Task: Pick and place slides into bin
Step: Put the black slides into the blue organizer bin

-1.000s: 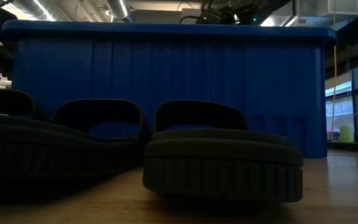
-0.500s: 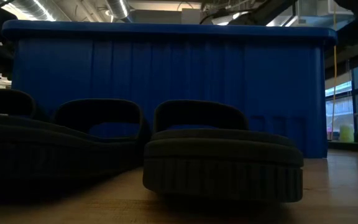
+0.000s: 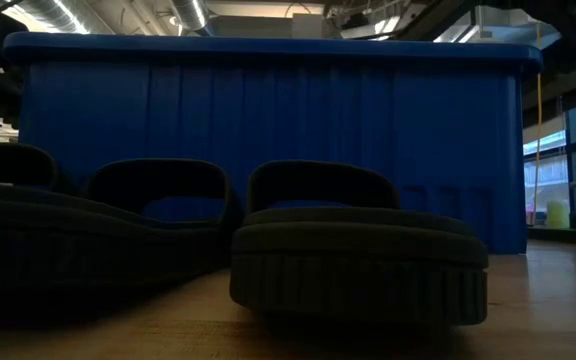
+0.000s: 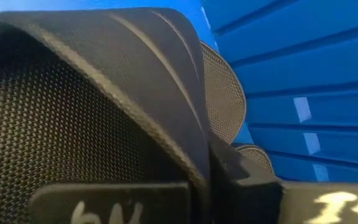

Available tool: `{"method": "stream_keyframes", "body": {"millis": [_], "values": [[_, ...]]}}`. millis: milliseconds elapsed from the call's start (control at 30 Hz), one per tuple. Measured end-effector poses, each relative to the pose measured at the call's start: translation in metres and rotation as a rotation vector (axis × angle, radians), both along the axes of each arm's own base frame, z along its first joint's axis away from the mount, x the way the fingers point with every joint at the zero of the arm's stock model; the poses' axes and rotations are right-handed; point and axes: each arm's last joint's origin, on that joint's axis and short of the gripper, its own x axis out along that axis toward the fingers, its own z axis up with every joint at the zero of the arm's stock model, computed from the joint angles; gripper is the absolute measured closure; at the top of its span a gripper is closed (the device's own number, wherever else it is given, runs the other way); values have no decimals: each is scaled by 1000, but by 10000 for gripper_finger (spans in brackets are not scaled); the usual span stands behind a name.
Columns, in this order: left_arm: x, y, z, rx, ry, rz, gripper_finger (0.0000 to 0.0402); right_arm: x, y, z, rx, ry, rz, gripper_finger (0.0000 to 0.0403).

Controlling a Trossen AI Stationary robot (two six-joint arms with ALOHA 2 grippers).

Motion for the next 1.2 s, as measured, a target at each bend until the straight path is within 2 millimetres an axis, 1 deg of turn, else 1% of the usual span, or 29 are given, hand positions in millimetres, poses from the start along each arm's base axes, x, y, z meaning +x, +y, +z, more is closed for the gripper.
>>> {"method": "stream_keyframes", "body": {"millis": [400,567,900,1200], "values": [[0,0,0,0,0,0,220,-5,-6,-1,3,50,12,385],[0,0,0,0,0,0,220,-5,-6,-1,1,58,17,371],[0,0,0,0,0,0,220,-5,-6,-1,6,44,-5,331],[0,0,0,0,0,0,220,-6,-6,-2,20,6,-53,264]]}}
